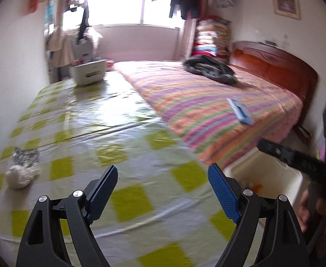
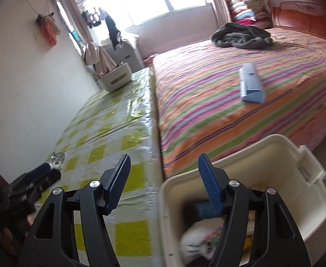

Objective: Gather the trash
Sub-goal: 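Move both open tools back to the table toward the tissue and blister pack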

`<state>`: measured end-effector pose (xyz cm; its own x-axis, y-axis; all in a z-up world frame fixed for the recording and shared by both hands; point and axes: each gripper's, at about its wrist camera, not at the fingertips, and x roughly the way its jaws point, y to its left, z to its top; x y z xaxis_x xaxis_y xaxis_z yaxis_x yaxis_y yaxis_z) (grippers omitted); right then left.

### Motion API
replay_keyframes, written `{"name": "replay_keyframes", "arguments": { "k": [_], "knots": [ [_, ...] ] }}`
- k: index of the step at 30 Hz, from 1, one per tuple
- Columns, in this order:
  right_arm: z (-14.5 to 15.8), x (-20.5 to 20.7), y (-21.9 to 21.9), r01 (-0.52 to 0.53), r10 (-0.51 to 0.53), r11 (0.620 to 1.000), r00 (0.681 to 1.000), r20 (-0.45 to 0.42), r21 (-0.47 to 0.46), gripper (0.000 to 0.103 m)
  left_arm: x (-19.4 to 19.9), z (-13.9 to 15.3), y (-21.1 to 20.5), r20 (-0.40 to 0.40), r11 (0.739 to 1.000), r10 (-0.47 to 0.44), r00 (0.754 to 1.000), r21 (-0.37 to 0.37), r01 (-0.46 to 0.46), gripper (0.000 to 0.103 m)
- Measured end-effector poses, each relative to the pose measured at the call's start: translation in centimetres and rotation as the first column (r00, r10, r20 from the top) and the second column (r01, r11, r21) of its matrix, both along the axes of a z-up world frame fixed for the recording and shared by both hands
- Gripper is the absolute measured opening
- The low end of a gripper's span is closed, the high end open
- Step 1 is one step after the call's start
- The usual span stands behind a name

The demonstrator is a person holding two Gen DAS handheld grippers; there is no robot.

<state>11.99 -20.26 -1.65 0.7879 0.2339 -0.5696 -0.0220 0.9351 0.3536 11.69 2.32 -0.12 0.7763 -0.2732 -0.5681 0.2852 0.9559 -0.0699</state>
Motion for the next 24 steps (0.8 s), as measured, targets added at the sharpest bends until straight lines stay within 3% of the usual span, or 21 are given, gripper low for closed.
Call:
{"name": "replay_keyframes", "arguments": {
  "k": [4, 8, 14, 17, 24],
  "knots": [
    [-0.3, 0.9, 2.1, -0.039, 0.039, 0.999, 0.999, -0.011, -0.010, 0.063, 0.8, 0.2, 4.3, 0.012, 0.994, 0.111, 0.994, -0.008, -0.111, 0.081],
    [-0.6, 1.6, 3.8, -0.074, 0.073, 0.997, 0.997, -0.024, -0.024, 0.063, 1.6, 0.1, 9.3, 0.000, 0.971, 0.234, 0.972, -0.043, -0.234, 0.081],
    [-1.8, 2.6, 5.7, -0.112, 0.110, 0.993, 0.992, -0.053, -0.032, 0.063, 3.2, -0.7, 16.9, -0.055, 0.898, 0.428, 0.902, -0.090, -0.431, 0.081],
    [-2.2, 3.1, 6.9, -0.134, 0.132, 0.990, 0.989, -0.062, -0.037, 0.063, 4.2, -1.4, 18.9, -0.076, 0.881, 0.464, 0.883, -0.066, -0.468, 0.081],
    [-2.5, 3.9, 10.4, -0.207, 0.204, 0.978, 0.975, -0.090, -0.021, 0.063, 7.0, -3.3, 21.3, -0.148, 0.888, 0.448, 0.882, -0.036, -0.458, 0.081]
  ]
}}
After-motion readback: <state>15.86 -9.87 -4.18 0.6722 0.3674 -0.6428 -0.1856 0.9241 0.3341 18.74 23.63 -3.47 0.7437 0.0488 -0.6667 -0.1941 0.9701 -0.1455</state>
